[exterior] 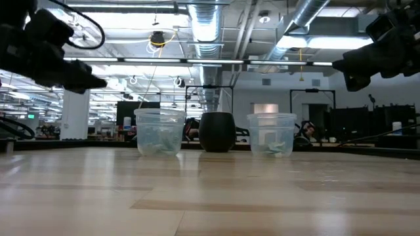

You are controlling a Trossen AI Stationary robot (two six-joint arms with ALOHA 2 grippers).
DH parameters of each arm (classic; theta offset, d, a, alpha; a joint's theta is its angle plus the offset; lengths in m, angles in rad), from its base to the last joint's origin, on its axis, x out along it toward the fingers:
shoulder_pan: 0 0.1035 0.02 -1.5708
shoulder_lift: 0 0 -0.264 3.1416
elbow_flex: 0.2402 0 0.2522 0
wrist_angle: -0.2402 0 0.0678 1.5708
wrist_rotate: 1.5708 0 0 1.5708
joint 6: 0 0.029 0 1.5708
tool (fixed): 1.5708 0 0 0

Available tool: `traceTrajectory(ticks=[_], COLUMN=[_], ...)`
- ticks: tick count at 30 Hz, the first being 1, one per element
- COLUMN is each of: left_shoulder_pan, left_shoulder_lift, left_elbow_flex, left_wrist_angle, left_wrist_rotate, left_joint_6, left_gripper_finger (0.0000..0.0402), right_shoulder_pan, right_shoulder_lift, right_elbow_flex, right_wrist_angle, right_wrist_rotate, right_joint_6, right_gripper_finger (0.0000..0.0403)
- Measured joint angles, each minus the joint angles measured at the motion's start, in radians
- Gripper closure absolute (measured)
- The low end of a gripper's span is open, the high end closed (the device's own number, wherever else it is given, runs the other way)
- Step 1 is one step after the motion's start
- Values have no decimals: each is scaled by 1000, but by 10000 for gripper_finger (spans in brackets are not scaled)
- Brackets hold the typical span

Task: Pick and place Stevia / Truvia into bins
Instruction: Return to Home Position

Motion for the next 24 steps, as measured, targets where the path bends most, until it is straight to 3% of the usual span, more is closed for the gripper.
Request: traceTrajectory(ticks=[4,18,24], left_shoulder_pan=[0,0,1], left_shoulder_lift=[0,2,2], left_elbow_flex=[0,0,0], left_wrist_angle=[-83,-88,42], left_wrist_rotate=[0,10,16], left_joint_6=[-34,-184,-164], left_gripper_finger=[235,235,235], right_shoulder_pan=[0,0,0], right_shoulder_lift=[0,0,0], right_elbow_flex=[0,0,0], right_wrist_angle=[0,0,0], right_wrist_rotate=[0,0,0], right_joint_6=[0,0,0], right_gripper_finger=[266,268,270])
